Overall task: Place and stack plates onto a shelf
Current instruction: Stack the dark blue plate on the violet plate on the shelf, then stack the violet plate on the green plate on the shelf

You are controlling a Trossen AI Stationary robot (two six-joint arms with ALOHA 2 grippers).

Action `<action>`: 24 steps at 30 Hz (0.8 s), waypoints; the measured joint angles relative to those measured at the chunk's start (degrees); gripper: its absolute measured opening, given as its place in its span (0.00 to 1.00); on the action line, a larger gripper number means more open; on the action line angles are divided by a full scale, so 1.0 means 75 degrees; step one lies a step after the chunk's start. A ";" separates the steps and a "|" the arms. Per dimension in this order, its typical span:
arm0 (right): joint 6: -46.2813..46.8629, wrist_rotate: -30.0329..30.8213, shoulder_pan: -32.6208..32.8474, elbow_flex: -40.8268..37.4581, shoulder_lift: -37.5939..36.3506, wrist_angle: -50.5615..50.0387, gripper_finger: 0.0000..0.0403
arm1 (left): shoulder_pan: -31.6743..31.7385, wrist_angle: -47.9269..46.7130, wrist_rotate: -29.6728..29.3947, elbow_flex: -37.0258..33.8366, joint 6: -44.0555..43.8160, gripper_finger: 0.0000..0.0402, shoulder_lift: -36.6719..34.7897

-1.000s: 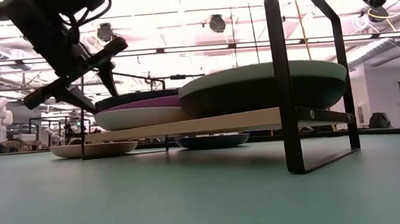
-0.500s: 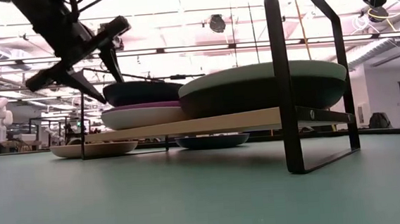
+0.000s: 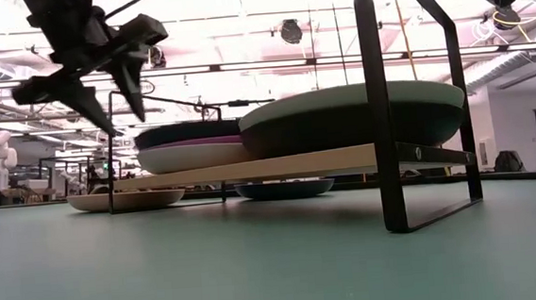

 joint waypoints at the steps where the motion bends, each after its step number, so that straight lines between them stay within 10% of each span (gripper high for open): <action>1: -0.0019 0.0000 0.0000 0.0000 0.0044 0.0055 0.00 | 0.0017 -0.0113 0.0223 0.0000 0.0014 0.51 0.0000; 24: 0.0068 -0.0991 0.0011 0.0000 0.1404 0.1141 0.00 | -0.2415 -0.0140 0.3324 0.0000 0.2901 0.38 -0.0306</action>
